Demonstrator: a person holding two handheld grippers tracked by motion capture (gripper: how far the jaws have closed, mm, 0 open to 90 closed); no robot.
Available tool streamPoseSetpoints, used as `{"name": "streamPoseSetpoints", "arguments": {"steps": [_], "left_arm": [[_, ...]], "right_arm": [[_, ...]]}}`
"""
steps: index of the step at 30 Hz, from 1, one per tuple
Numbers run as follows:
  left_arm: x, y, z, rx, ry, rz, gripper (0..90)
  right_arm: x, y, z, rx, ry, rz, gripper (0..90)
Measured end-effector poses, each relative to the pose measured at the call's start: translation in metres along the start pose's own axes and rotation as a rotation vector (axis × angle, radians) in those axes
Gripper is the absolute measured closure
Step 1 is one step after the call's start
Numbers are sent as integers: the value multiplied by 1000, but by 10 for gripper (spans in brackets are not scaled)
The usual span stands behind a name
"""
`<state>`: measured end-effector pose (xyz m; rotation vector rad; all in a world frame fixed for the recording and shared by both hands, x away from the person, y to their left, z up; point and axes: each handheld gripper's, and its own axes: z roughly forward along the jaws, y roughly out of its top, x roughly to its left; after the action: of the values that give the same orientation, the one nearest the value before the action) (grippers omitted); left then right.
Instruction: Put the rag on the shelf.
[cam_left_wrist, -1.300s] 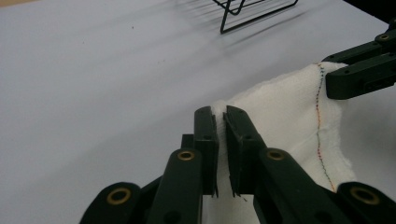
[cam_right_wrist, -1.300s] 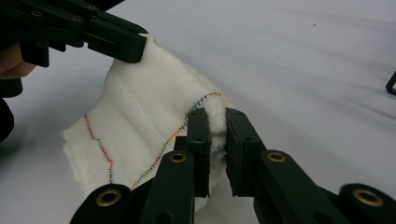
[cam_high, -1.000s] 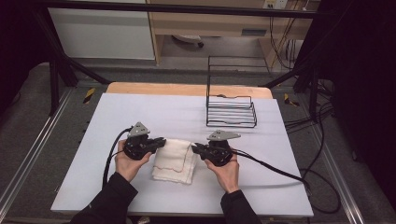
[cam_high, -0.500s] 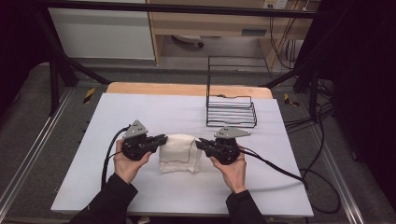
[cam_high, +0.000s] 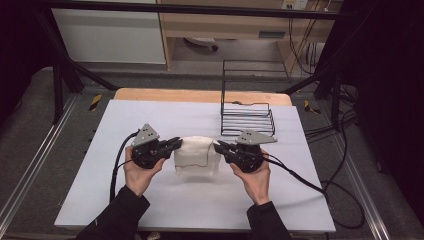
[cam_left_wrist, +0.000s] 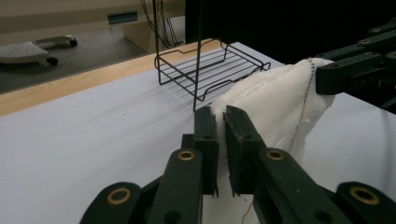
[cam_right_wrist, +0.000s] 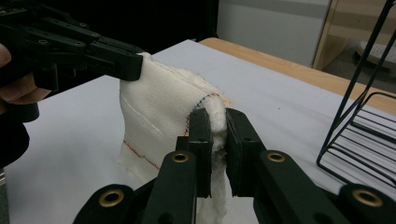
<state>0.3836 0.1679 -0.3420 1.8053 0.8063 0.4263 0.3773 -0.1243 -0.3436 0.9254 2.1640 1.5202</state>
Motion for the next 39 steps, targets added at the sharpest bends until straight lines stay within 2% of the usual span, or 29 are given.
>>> {"name": "streamPoseSetpoints", "arguments": {"steps": [4,15,23,30,39], "left_arm": [[-1,6,1,-23,-1,-8,833],[-12,32,4,-93,-12,12,833],[-17,46,11,-119,-13,15,834],[-20,62,17,-152,-11,14,835],[-25,78,26,-183,-11,24,835]], "right_arm": [[-1,7,-7,-20,-10,-7,820],[-8,24,-25,-76,-46,-28,820],[-15,35,-36,-102,-77,-40,821],[-21,46,-46,-148,-112,-47,821],[-29,55,-55,-186,-148,-43,821]]}}
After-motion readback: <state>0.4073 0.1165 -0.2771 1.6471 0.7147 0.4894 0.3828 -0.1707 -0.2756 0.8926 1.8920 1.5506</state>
